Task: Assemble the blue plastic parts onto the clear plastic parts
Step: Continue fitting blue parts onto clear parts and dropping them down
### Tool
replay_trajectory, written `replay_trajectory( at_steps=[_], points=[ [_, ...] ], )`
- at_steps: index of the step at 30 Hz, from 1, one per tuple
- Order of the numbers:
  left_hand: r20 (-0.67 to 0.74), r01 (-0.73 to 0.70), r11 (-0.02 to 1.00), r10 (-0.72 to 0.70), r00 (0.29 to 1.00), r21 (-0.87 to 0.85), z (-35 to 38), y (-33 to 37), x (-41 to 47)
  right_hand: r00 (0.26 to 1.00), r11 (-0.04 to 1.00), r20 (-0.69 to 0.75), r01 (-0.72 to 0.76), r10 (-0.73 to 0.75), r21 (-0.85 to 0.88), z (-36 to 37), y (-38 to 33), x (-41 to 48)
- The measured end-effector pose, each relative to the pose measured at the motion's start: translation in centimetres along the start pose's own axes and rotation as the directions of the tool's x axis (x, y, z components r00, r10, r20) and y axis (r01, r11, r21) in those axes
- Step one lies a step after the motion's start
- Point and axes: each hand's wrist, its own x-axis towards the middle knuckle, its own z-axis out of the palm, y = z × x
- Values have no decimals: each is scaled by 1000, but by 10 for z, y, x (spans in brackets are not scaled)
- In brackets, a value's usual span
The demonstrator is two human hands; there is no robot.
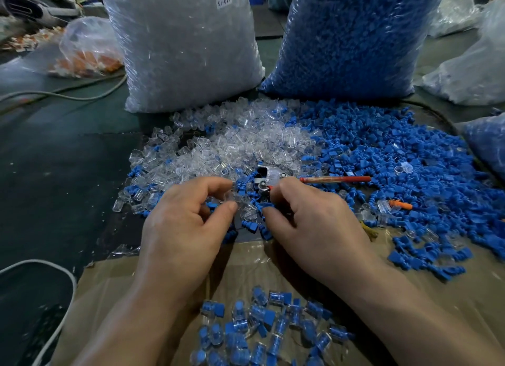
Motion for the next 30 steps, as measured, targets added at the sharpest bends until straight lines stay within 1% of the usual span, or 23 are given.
replay_trajectory(
  at_steps=[2,4,7,8,9,11,12,13,16,20,22,23,24,25,26,27,28,30],
  points=[
    [-45,40,993,-45,998,-106,0,0,0,999,995,-13,-48,49,87,-1,1,-1],
    [-68,56,975,-72,995,-213,-1,2,-1,993,970,-2,-111,115,214,-1,2,0],
    [-17,99,907,-116,993,-409,-1,7,-3,987,918,42,-161,157,362,-4,2,2],
    [16,115,868,-122,992,-484,-3,9,-3,984,887,73,-178,163,426,-6,1,1],
    [52,134,825,-127,991,-550,-4,11,-3,979,835,113,-201,167,512,-8,0,1],
    [121,180,744,-133,984,-644,-8,12,-2,965,690,202,-262,168,675,-11,-3,-2],
    [153,203,719,-135,979,-664,-9,12,-2,962,642,223,-273,160,716,-12,-3,-3],
    [180,218,716,-130,975,-664,-10,12,-2,962,615,227,-273,154,740,-12,-3,-4],
    [251,233,748,-92,964,-622,-7,15,-1,962,534,230,-272,146,800,-14,-5,-4],
    [241,274,729,-152,958,-627,-2,12,1,957,404,247,-289,155,868,-14,-7,-3],
    [250,298,729,-177,952,-617,-2,11,2,960,366,234,-276,153,889,-14,-7,-3],
    [264,310,729,-181,947,-610,-3,10,2,963,376,224,-266,152,888,-14,-7,-3],
    [282,321,730,-181,942,-603,-4,10,2,969,432,200,-245,147,868,-14,-7,-3],
    [300,335,727,-184,936,-600,-4,9,1,980,542,151,-200,133,816,-12,-7,-5],
    [316,345,724,-183,931,-597,-4,9,1,990,671,91,-138,105,729,-12,-7,-6],
    [323,343,734,-177,930,-587,-3,10,0,997,773,34,-72,65,630,-11,-6,-7],
    [322,333,754,-169,931,-566,-2,11,-1,1000,835,-16,-8,21,550,-10,-6,-8],
    [303,301,786,-152,941,-540,-1,13,-1,994,880,-91,95,-59,465,-8,-6,-7]
  ],
)
